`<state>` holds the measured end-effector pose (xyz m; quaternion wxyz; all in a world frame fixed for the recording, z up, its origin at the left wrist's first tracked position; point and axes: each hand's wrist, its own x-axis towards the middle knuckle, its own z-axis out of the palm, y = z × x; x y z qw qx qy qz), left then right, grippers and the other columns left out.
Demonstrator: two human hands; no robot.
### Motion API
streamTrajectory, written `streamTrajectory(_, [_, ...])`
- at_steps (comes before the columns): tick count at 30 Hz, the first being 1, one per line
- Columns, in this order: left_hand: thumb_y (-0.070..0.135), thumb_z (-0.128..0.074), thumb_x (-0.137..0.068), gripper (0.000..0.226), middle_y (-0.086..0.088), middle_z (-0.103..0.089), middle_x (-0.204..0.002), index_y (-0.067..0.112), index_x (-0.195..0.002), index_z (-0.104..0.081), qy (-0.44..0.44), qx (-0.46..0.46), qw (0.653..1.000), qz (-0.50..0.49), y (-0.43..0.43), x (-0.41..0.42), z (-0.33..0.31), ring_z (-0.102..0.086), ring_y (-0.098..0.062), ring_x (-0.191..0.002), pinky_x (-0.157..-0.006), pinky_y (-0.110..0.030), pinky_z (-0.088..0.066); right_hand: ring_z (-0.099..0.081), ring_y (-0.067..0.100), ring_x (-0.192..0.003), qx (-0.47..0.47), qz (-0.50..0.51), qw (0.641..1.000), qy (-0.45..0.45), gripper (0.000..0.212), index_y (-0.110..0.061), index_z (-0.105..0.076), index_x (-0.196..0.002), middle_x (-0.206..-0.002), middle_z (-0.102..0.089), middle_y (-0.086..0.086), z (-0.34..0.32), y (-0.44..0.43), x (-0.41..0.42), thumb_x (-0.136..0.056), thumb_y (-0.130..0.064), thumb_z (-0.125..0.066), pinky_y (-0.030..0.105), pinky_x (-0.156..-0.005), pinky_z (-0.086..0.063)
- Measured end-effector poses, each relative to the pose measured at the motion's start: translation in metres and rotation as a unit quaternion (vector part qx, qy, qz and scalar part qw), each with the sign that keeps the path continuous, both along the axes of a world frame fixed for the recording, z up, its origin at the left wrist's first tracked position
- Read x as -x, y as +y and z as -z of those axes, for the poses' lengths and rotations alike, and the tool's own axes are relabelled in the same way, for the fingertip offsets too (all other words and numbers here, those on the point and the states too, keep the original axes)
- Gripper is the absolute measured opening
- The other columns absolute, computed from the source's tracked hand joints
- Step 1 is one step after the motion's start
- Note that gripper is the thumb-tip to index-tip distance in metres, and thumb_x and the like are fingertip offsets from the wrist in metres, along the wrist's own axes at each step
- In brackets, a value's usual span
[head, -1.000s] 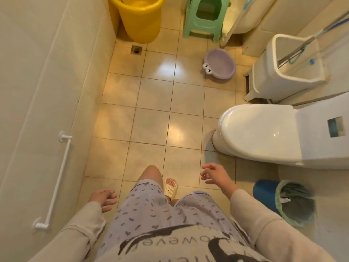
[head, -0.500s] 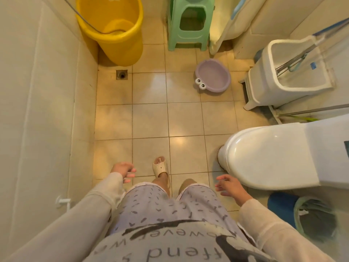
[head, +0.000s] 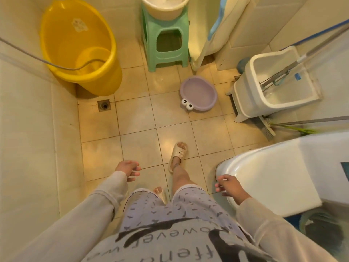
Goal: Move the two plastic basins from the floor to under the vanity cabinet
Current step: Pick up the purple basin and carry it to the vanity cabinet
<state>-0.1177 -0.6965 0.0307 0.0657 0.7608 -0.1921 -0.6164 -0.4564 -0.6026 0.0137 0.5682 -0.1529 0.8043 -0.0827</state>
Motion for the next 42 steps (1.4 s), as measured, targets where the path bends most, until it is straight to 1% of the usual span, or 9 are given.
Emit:
streamTrajectory(5, [0.011,-0.046,-0.092,0.016,-0.015,-0.061,-0.097,0.004,-0.104,-0.056,-0.052,-0.047,0.997,-0.019,-0.041,0.000,0.013,-0.052,-0.021,-0.063,-0.060,-0.028,-0.041,-0.055,0.018,-0.061,0.033,0.000,0.999,-0.013,0.022,-0.005,-0.056,-0.106,-0.077,-0.061,0.011,-0.010,-0.093,0.018,-0.090,-0.001,-0.041,0.027,-0.057,-0.044])
streamTrajectory(10, [0.011,-0.045,-0.093,0.016,-0.013,-0.062,-0.085,0.004,-0.101,-0.056,-0.082,-0.053,0.993,-0.060,-0.092,0.009,0.020,-0.054,-0.022,-0.064,-0.070,-0.033,-0.044,-0.057,0.021,-0.067,0.053,-0.021,0.998,-0.032,0.022,-0.006,-0.057,-0.103,-0.078,-0.063,0.010,-0.017,-0.164,0.029,-0.088,-0.002,-0.042,0.026,-0.058,-0.044])
streamTrajectory(13, [0.012,-0.045,-0.093,0.021,-0.015,-0.062,-0.096,0.003,-0.106,-0.057,-0.085,-0.052,0.994,-0.048,-0.127,0.018,0.016,-0.055,-0.022,-0.065,-0.063,-0.030,-0.044,-0.057,0.021,-0.067,0.051,-0.028,0.998,-0.029,0.023,-0.006,-0.059,-0.104,-0.082,-0.064,0.012,-0.018,-0.193,0.035,-0.087,-0.003,-0.043,0.024,-0.055,-0.044])
streamTrajectory(17, [0.011,-0.044,-0.093,0.029,-0.012,-0.062,-0.084,-0.002,-0.115,-0.057,-0.078,-0.047,0.996,-0.027,-0.179,0.028,0.013,-0.055,-0.022,-0.065,-0.061,-0.028,-0.042,-0.055,0.019,-0.064,0.031,-0.011,0.999,-0.025,0.023,-0.008,-0.058,-0.101,-0.079,-0.063,0.010,-0.015,-0.219,0.044,-0.086,-0.003,-0.042,0.024,-0.054,-0.042])
streamTrajectory(21, [0.010,-0.045,-0.093,0.030,-0.008,-0.059,-0.075,-0.003,-0.117,-0.056,-0.073,-0.049,0.996,0.020,-0.244,0.044,0.016,-0.053,-0.021,-0.062,-0.058,-0.029,-0.041,-0.054,0.019,-0.062,0.007,0.027,1.000,-0.012,0.022,-0.007,-0.057,-0.100,-0.081,-0.063,0.013,-0.007,-0.240,0.052,-0.085,0.000,-0.044,0.025,-0.052,-0.040])
streamTrajectory(25, [0.011,-0.047,-0.092,0.024,-0.011,-0.064,-0.085,0.003,-0.111,-0.059,-0.082,-0.050,0.991,0.093,-0.315,0.063,0.024,-0.055,-0.021,-0.063,-0.060,-0.030,-0.044,-0.055,0.021,-0.063,-0.032,0.100,0.994,0.011,0.021,-0.008,-0.058,-0.099,-0.079,-0.063,0.012,0.002,-0.253,0.055,-0.083,0.000,-0.047,0.027,-0.057,-0.042])
streamTrajectory(30, [0.011,-0.047,-0.092,0.011,-0.003,-0.062,-0.073,0.011,-0.090,-0.058,-0.056,-0.028,0.980,0.189,-0.401,0.089,0.027,-0.057,-0.017,-0.060,-0.057,-0.026,-0.045,-0.054,0.024,-0.060,-0.089,0.163,0.982,0.021,0.014,-0.008,-0.057,-0.094,-0.071,-0.060,0.012,0.013,-0.268,0.042,-0.086,-0.002,-0.047,0.024,-0.051,-0.035])
streamTrajectory(35, [0.007,-0.043,-0.092,0.024,-0.001,-0.059,-0.072,0.015,-0.072,-0.054,-0.061,-0.032,0.951,0.301,-0.457,0.108,0.034,-0.054,-0.015,-0.061,-0.057,-0.025,-0.043,-0.055,0.020,-0.055,-0.084,0.216,0.973,0.003,0.014,-0.006,-0.057,-0.095,-0.068,-0.059,0.010,0.024,-0.304,0.029,-0.089,-0.003,-0.045,0.024,-0.051,-0.036])
streamTrajectory(42, [0.008,-0.042,-0.093,0.016,-0.002,-0.059,-0.075,0.010,-0.084,-0.055,-0.068,-0.050,0.930,0.357,-0.490,0.139,0.072,-0.054,-0.015,-0.064,-0.060,-0.024,-0.042,-0.060,0.025,-0.069,-0.085,0.240,0.967,-0.011,0.017,-0.007,-0.061,-0.097,-0.071,-0.062,0.008,0.055,-0.341,0.043,-0.086,-0.003,-0.048,0.031,-0.065,-0.044])
